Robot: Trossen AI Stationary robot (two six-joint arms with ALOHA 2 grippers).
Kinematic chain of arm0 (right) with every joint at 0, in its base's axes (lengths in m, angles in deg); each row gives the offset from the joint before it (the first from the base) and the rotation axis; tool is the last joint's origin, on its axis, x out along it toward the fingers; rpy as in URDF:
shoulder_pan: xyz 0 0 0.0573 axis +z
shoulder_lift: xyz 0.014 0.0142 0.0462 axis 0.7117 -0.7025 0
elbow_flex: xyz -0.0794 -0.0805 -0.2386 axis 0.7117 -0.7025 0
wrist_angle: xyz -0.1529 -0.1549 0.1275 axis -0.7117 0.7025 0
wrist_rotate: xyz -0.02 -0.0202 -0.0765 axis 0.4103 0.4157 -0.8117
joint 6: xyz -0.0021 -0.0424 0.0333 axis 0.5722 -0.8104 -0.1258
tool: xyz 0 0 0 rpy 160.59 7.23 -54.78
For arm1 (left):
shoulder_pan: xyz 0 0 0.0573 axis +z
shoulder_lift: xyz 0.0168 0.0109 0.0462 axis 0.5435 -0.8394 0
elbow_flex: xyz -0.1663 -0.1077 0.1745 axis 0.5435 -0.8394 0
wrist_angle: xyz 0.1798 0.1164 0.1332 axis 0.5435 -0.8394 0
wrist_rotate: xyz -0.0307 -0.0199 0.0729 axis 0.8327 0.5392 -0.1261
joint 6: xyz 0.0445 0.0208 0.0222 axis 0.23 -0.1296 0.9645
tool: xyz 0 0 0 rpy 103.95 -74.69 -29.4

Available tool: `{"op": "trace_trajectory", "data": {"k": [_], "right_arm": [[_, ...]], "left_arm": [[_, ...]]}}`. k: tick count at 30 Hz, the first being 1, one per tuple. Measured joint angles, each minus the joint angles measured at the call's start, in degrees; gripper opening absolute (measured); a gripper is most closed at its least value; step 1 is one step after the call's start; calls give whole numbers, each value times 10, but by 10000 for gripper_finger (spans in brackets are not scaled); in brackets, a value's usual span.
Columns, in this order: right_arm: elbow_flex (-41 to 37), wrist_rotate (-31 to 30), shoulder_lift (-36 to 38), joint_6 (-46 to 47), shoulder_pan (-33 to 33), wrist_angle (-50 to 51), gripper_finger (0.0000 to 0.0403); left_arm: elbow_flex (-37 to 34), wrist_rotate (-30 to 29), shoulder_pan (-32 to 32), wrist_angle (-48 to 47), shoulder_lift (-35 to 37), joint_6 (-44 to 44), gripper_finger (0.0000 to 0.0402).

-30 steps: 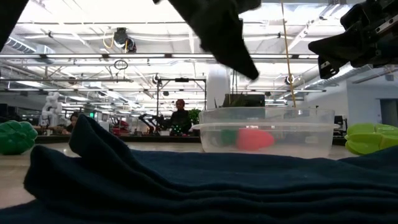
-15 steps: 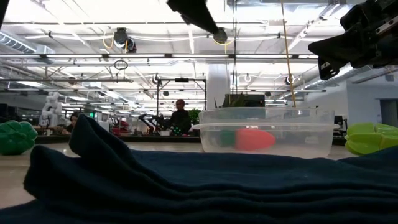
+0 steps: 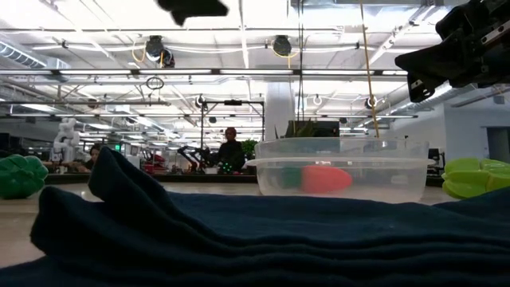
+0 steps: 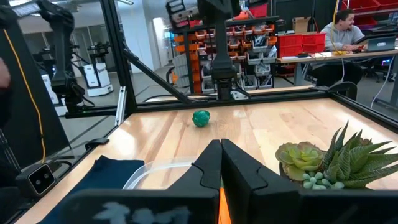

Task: Pick and placing Produce into tupperware
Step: Put the green starfruit into the transparent bin

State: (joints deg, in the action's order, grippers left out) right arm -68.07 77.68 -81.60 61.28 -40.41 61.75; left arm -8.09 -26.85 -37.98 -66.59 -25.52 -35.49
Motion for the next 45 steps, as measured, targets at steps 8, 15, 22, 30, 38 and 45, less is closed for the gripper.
{"op": "trace_trajectory", "data": {"k": [8,15,22,30,38,45], "right_arm": [[0,0,0,-1,0,0,0],[0,0,0,-6,0,-5,0],[0,0,0,-7,0,-9,0],[0,0,0,-10,0,-23,0],[0,0,0,-10,0,-22,0],[0,0,0,-10,0,-17,0]], "left_arm": [[-195,-29,74,128,136,-46,0],[-302,65,94,249,194,-4,0],[-391,103,79,291,311,19,0],[-428,42,12,254,374,74,0],[-446,-2,-10,241,407,94,0],[-446,7,-10,226,407,71,0]]}}
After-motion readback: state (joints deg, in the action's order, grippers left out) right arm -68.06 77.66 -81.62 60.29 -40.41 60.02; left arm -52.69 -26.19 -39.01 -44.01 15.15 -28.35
